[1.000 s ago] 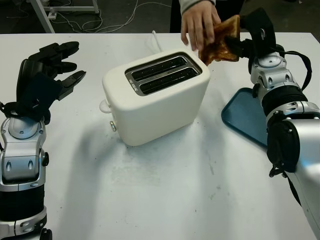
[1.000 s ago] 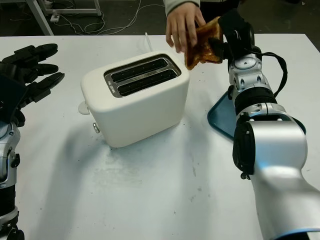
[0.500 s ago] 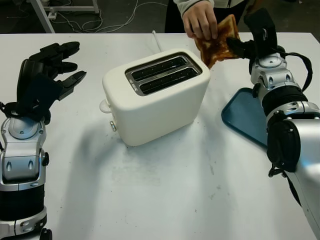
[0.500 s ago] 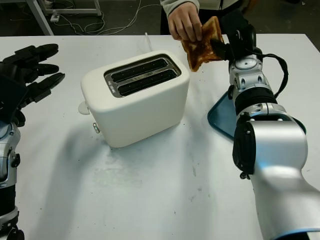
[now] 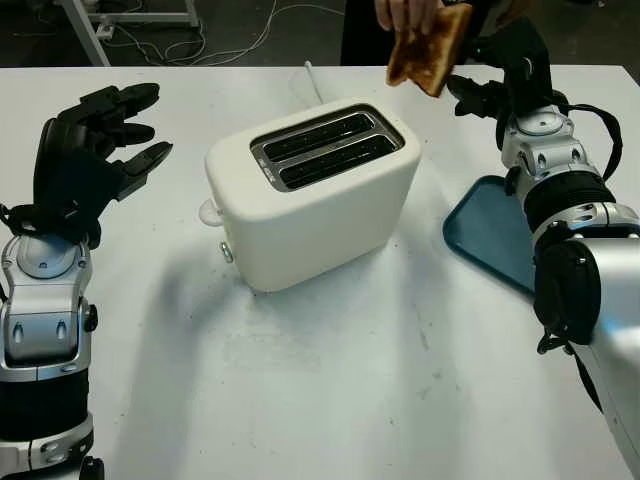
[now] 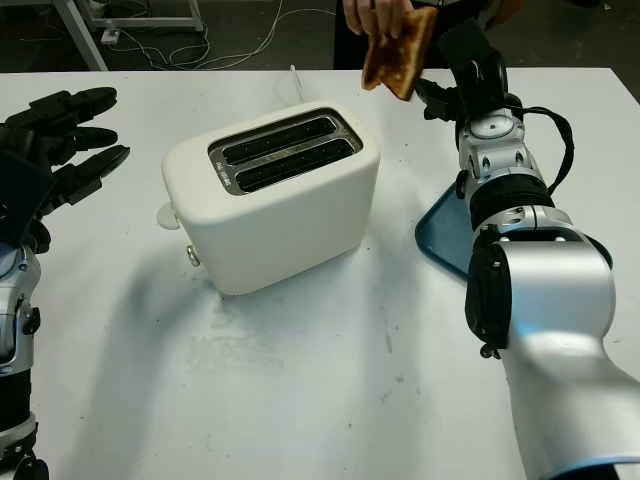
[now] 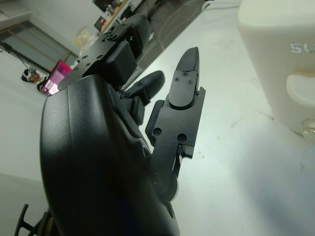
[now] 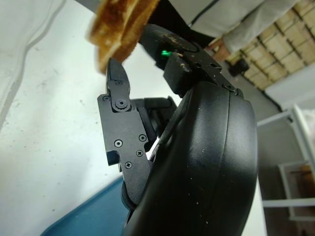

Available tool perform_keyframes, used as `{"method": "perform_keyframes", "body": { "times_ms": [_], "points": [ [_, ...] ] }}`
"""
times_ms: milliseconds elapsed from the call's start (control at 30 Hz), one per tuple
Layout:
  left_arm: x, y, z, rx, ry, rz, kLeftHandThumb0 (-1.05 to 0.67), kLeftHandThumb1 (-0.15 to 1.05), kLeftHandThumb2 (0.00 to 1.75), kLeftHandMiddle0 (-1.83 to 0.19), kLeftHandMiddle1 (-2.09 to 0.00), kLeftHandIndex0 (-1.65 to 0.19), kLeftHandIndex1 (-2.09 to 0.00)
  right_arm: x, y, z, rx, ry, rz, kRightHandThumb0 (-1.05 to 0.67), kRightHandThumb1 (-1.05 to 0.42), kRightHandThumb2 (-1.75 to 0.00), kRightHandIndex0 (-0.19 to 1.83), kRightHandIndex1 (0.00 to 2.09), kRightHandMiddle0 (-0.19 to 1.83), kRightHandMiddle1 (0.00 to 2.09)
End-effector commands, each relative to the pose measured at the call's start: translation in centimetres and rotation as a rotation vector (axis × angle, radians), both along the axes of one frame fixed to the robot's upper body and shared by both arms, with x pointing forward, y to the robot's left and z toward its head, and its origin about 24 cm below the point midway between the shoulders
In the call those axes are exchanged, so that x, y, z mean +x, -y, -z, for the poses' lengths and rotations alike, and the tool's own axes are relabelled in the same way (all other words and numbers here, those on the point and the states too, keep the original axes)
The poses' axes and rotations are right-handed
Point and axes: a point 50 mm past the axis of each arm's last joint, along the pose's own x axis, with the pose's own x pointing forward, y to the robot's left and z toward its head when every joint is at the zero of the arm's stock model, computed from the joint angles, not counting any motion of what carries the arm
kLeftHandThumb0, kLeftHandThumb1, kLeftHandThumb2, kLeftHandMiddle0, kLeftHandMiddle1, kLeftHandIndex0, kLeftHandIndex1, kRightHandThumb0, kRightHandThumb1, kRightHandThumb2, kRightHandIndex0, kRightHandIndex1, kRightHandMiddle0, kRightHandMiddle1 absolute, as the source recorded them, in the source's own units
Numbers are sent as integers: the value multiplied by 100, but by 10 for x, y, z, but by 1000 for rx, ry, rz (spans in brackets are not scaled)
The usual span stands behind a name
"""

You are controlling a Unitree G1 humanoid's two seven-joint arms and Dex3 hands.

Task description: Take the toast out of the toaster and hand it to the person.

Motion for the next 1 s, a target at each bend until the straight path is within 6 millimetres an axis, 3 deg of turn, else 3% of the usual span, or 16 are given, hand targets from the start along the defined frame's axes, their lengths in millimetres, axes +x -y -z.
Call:
{"method": "perform_keyframes", "body": {
  "times_ms": [0,33,100,233,433,700,967],
  "points": [
    [-3,-4,1,-9,-2,-10,-16,92,8,-32,-90,-62,-11,-1,5,-5,-19,37,-24,-38,-92,-18,56,68,66,35],
    [-3,-5,1,-14,0,-8,-16,92,8,-32,-89,-62,-11,-2,7,-5,7,50,-39,-39,-92,-22,51,41,63,20],
    [-4,-5,2,-22,6,-1,-18,92,8,-32,-89,-62,-11,-4,10,-3,34,74,-56,-39,-92,-26,44,19,62,10],
    [-7,-6,2,-36,11,3,-24,92,6,-32,-91,-63,-12,-7,14,4,35,108,-54,-44,-92,-28,39,9,53,1],
    [-25,0,3,-58,31,-2,-16,92,12,-28,-88,-59,-10,-23,5,26,-42,185,-108,-49,-92,-28,29,2,35,0],
    [-50,6,17,-113,37,-18,-17,92,19,-26,-85,-55,-8,-97,-26,64,53,335,-304,-53,-92,-36,22,0,22,0],
    [-74,16,39,-292,-15,-22,-26,92,24,-22,-76,-50,-5,-152,-47,90,271,263,-341,-56,-92,-44,11,1,14,1]
  ]
}}
